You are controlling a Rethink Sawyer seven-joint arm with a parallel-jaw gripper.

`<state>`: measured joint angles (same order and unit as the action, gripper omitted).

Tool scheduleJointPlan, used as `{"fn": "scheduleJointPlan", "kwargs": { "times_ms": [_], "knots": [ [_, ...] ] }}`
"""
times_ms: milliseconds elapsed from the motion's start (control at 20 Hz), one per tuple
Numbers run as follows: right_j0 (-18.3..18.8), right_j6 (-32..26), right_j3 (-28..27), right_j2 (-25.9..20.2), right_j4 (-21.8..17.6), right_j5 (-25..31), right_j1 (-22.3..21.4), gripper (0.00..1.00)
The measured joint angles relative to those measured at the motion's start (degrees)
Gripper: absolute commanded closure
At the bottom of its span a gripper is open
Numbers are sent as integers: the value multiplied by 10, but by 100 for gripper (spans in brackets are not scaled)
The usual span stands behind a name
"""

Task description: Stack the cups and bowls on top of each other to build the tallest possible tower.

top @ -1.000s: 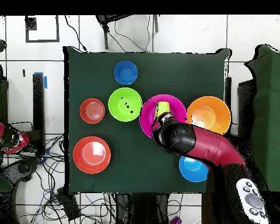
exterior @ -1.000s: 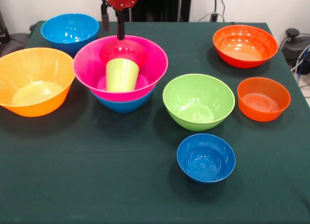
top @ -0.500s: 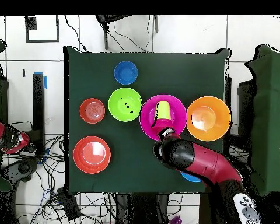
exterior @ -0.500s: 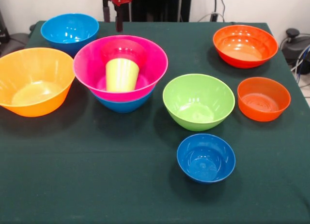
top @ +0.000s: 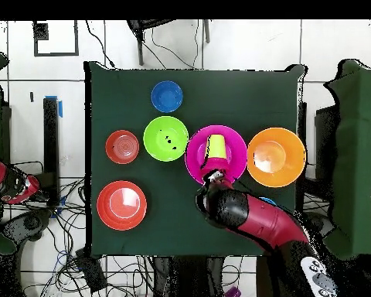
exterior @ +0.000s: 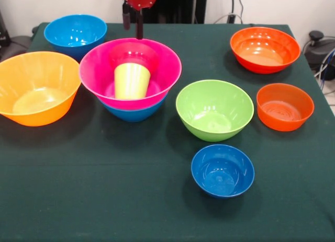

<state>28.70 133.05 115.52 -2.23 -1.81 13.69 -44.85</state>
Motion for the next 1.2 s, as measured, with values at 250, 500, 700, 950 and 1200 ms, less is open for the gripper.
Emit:
{"fn": "scheduleJointPlan", "kwargs": {
  "times_ms": [250, 500, 700, 950, 1200],
  "knots": [
    [0, 0, 8, -10, 8, -24, 0, 0],
    [0, 0, 8, -14, 8, -27, 0, 0],
    [0, 0, 8, -14, 8, -27, 0, 0],
    [0, 0, 8, -14, 8, -29, 0, 0],
    [0, 0, 8, -14, 8, -40, 3, 0]
  ]
}}
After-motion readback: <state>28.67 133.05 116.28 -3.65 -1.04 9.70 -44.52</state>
